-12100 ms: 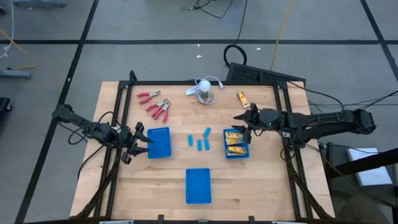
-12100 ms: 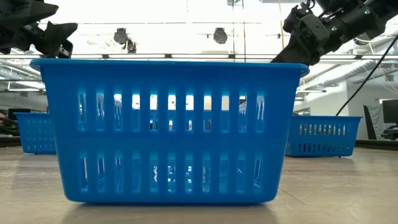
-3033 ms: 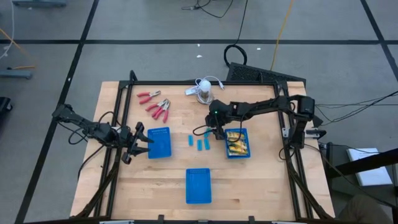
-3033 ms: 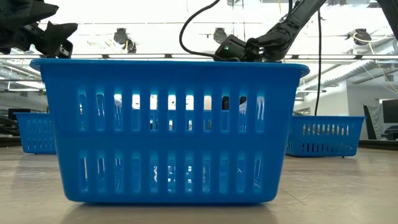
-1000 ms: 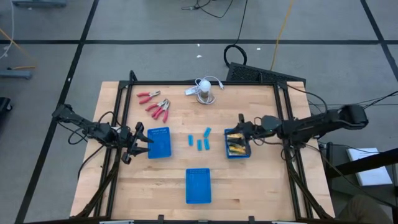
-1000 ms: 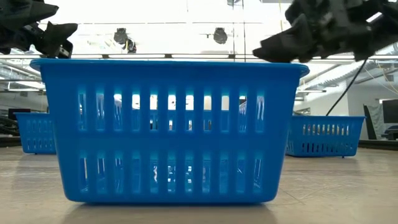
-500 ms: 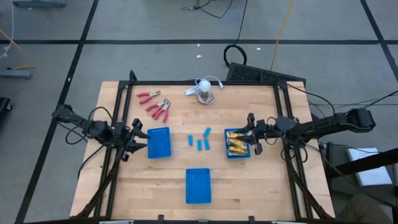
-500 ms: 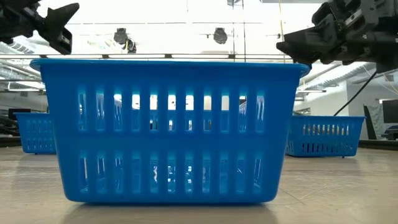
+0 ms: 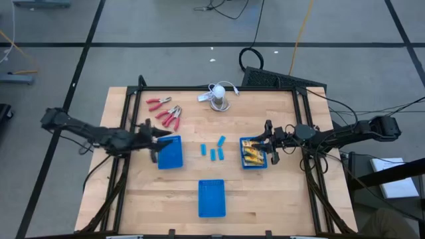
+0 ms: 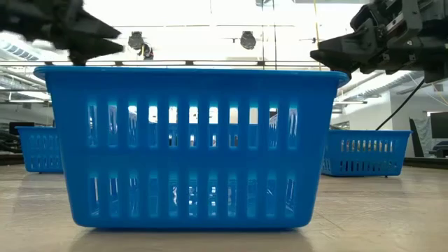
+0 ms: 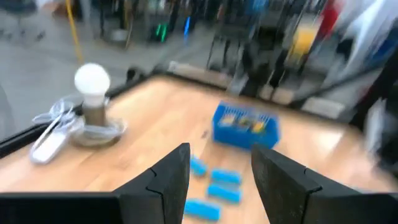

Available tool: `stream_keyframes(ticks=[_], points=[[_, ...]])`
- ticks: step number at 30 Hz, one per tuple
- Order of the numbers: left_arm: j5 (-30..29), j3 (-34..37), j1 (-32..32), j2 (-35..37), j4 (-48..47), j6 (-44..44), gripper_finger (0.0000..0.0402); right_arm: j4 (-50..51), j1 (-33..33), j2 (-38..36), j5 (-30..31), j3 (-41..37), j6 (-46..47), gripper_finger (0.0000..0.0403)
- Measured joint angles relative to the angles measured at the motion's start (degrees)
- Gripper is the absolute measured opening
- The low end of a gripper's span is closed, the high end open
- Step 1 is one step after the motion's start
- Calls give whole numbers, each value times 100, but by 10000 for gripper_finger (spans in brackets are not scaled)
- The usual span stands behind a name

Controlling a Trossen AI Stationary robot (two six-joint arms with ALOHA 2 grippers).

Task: Pick & Place School Supplies
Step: Put the blue eraser into the bottom blue bin

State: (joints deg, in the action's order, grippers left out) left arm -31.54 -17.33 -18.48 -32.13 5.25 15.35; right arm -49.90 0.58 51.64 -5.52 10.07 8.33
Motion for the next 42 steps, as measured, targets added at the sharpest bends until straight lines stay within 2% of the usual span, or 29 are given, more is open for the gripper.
stream_keyframes(ticks=[5, 9, 13, 20, 25, 30, 37, 42], points=[[807, -1617, 660, -2035, -1253, 318, 185, 1, -4, 2, 127, 0, -40, 93], [1546, -2688, 1134, -3642, -2164, 689, 229, 38, -4, 2, 127, 0, -5, 93], [2300, -3679, 1416, -4953, -2860, 800, 267, 47, -4, 4, 127, 0, -1, 93], [2354, -5156, 1717, -6667, -3880, 1484, 284, 49, -4, 4, 127, 0, 43, 93], [2279, -5724, 1848, -7408, -4617, 2191, 273, 49, -4, 4, 127, 0, 45, 93], [2378, -5736, 1980, -7800, -4702, 3127, 255, 49, -4, 4, 127, 0, 45, 93], [2986, -5752, 2013, -8176, -4585, 3524, 240, 85, -4, 4, 125, 0, 45, 93], [2983, -5763, 1984, -8249, -4582, 3532, 239, 95, -4, 4, 125, 0, 45, 93]])
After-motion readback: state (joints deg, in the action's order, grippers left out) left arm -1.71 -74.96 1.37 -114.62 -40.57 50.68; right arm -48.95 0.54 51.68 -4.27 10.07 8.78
